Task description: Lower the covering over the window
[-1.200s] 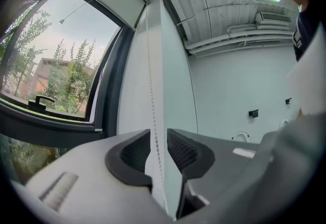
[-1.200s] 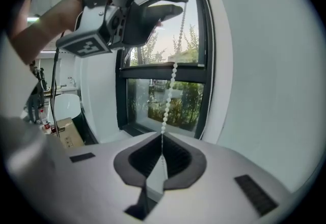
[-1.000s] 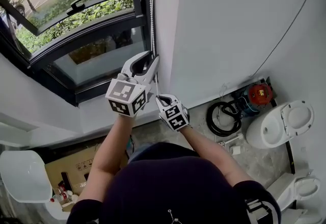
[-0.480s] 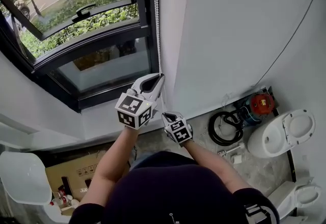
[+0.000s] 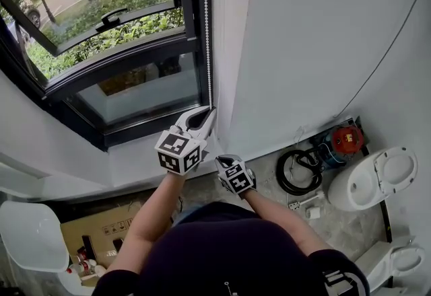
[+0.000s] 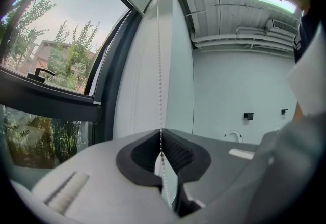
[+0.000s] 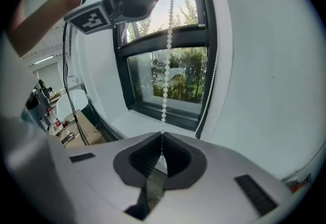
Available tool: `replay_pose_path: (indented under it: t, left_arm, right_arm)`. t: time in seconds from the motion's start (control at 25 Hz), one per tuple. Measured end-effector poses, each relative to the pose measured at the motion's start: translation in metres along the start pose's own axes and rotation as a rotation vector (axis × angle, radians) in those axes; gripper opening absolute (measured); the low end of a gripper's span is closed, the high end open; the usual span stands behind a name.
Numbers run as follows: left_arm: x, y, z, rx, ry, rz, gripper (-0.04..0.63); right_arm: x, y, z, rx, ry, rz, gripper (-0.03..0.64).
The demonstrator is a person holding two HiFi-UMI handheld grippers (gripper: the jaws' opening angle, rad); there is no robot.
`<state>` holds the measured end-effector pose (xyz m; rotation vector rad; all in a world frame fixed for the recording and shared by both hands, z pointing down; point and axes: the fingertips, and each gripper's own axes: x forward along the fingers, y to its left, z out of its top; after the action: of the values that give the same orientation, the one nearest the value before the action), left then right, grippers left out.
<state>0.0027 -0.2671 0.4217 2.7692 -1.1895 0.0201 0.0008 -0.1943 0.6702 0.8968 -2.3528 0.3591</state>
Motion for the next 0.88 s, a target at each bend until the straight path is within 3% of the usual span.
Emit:
replay_pose_path:
  t: [0.2,0.36,0.52,0.88]
  left_arm:
    - [0.003,0.003,-0.013,-0.007,0.039,0.002,0.021]
    - [0.000,0.010,-0.036,-0.062,0.079,0.014,0.021]
    - [-0.001,0.011,-0.035,-0.044,0.074,0.014,0.021]
    - [-0.009,0.014,-0.067,-0.132,0.102,0.020,0.021]
  right_arm:
    - [0.005,-0.001,-0.011,-0.017,0.048,0.009,0.012]
    - [0.006,-0.001,-0.036,-0.052,0.108,0.008,0.012]
    - [0.006,-0.006,-0.035,-0.030,0.105,-0.006,0.012]
    - [0.008,0.003,-0.044,-0.060,0.142,0.013,0.012]
